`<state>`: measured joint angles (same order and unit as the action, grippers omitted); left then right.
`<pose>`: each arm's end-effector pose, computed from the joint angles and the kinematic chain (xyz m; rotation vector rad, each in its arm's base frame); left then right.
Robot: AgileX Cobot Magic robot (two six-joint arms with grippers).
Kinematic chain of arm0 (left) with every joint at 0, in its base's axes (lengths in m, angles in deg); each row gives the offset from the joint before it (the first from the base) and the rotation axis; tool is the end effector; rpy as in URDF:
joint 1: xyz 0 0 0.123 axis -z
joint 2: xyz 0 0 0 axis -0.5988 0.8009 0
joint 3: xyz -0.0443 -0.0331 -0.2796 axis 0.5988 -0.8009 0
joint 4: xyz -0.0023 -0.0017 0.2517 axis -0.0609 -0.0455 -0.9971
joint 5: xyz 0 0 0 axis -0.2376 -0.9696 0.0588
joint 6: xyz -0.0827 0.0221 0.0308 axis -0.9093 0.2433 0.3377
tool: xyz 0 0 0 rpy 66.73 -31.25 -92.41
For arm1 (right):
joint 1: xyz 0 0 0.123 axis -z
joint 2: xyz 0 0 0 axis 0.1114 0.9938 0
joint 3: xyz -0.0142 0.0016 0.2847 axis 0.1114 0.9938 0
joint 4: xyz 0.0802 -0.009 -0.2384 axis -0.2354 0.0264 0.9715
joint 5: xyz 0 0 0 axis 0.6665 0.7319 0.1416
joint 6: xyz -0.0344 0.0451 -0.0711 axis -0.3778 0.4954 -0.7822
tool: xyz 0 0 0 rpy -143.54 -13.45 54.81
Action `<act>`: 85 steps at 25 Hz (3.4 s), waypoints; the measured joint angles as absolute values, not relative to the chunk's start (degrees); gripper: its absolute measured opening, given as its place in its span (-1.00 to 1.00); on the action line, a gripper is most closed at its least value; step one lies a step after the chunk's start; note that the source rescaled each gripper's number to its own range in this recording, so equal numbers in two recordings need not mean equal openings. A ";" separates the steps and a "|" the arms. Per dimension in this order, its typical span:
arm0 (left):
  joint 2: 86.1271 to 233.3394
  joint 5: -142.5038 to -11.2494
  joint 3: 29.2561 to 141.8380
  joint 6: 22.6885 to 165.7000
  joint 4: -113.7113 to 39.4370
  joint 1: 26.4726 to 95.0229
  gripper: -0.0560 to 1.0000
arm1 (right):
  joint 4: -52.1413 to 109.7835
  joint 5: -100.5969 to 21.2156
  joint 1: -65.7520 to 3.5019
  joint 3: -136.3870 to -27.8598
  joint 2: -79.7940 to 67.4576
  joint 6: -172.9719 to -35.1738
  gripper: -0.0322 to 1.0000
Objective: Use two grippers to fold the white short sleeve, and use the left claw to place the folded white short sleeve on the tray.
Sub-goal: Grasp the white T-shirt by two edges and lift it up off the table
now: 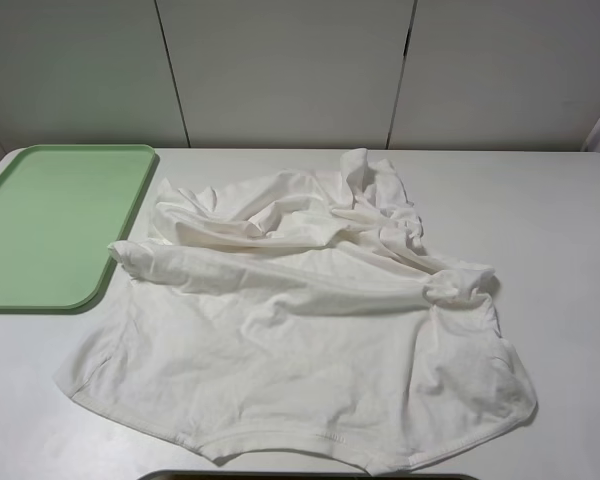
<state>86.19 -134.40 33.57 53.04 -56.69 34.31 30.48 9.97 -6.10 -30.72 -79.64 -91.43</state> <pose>-0.0050 0.0082 0.2717 -0.1770 2.0547 0.0773 -0.0049 0.0085 0.2810 -0.1761 1.9906 0.0115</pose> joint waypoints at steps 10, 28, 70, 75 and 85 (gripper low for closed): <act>86.19 -134.40 33.57 53.04 -56.69 34.31 1.00 | 30.48 9.97 -6.10 -30.72 -79.64 -91.43 1.00; 86.19 -134.40 33.57 53.04 -56.69 35.26 1.00 | 30.48 9.97 -6.10 -30.72 -79.64 -91.43 1.00; 94.71 -127.65 38.02 74.37 -37.88 41.92 0.98 | 21.03 1.54 -12.77 -35.61 -64.80 -100.39 1.00; 108.86 -126.05 43.21 90.04 -28.96 42.77 0.98 | 15.92 0.56 -14.88 -37.26 -56.46 -110.01 1.00; 133.11 -126.49 48.49 96.51 -26.65 42.77 0.96 | 13.61 -1.80 -18.57 -38.19 -40.18 -121.63 1.00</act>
<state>133.11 -126.49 48.49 96.51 -26.65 42.77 13.61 -1.80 -18.57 -38.19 -40.18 -121.63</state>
